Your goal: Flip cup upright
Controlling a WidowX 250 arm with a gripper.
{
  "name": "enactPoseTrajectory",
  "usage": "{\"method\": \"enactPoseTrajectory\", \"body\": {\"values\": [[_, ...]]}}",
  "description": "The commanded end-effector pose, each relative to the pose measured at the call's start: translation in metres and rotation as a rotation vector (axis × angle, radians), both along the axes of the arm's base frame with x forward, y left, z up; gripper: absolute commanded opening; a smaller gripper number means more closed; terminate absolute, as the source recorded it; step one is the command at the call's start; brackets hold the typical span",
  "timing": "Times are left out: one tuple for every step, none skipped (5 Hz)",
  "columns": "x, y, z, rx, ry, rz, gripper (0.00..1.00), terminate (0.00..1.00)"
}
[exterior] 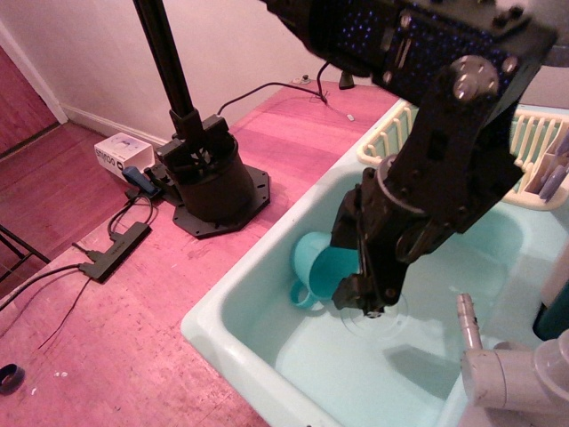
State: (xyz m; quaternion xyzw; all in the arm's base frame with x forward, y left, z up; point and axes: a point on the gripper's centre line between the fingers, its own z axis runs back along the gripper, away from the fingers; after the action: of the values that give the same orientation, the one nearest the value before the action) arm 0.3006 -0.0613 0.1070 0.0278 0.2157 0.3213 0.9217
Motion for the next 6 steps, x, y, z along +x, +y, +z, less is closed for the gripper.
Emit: {"method": "enactPoseTrajectory", "body": {"values": [[-0.017,0.008,0.013,-0.005,-0.042,0.047,1.0,0.0],[-0.03,0.015,0.013,0.004,-0.044,0.064,1.0,0.0],[-0.037,0.017,0.006,-0.009,-0.035,0.067,1.0,0.0],[-0.036,0.01,-0.004,-0.054,-0.012,0.046,1.0,0.0],[-0.026,-0.004,-0.004,-0.112,-0.012,0.011,1.0,0.0],[-0.02,-0.016,-0.003,-0.158,-0.023,-0.022,1.0,0.0]]}}
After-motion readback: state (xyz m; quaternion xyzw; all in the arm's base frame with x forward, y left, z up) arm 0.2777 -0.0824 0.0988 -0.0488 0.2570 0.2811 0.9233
